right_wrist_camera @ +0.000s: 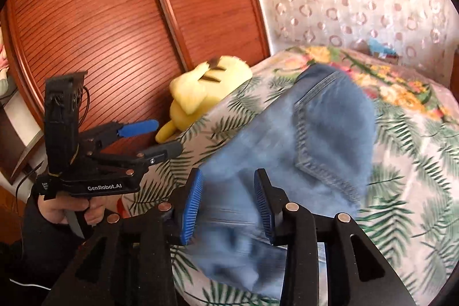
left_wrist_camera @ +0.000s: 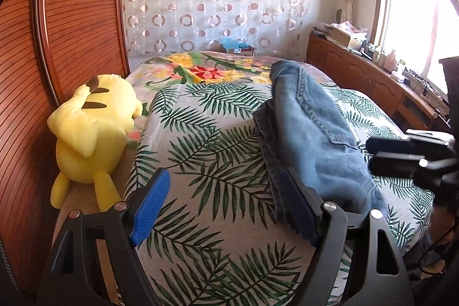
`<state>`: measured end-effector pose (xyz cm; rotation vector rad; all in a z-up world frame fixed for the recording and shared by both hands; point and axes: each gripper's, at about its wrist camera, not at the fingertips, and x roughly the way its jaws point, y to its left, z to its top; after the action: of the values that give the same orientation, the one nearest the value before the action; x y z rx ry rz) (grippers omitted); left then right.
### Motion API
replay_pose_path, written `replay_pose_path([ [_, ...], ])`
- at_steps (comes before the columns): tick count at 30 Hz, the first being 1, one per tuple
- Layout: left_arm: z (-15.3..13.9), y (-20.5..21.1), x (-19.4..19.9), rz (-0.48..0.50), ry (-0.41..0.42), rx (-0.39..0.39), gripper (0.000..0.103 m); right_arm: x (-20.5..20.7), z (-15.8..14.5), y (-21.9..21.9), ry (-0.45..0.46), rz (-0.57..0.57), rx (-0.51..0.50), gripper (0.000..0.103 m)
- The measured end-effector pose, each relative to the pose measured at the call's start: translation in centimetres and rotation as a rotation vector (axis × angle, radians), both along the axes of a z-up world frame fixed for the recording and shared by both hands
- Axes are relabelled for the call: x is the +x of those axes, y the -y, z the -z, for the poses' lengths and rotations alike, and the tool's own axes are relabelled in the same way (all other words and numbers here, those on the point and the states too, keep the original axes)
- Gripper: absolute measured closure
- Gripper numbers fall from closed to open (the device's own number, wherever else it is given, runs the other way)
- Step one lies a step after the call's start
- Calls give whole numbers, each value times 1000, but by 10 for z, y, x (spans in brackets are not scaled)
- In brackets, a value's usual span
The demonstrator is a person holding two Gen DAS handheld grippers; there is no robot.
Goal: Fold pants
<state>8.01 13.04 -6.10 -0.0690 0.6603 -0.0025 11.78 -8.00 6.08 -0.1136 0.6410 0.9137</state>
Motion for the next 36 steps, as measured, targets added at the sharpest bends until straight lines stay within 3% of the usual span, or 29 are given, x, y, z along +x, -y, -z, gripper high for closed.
replay_pose_path([
  [5, -7, 13, 7, 28, 10, 12, 23, -5, -8, 35, 54, 77, -4, 64],
  [15, 3, 44, 19, 101, -23, 26, 23, -7, -7, 56, 77, 167, -29, 64],
  [21, 25, 53, 26, 116, -85, 41, 23, -6, -4, 52, 78, 201, -53, 64],
  [25, 37, 52, 26, 109, -111, 20, 23, 1, -3, 47, 77, 220, -70, 57],
  [36, 48, 51, 27, 107, -118, -1, 23, 40, 5, 36, 59, 235, -97, 55],
])
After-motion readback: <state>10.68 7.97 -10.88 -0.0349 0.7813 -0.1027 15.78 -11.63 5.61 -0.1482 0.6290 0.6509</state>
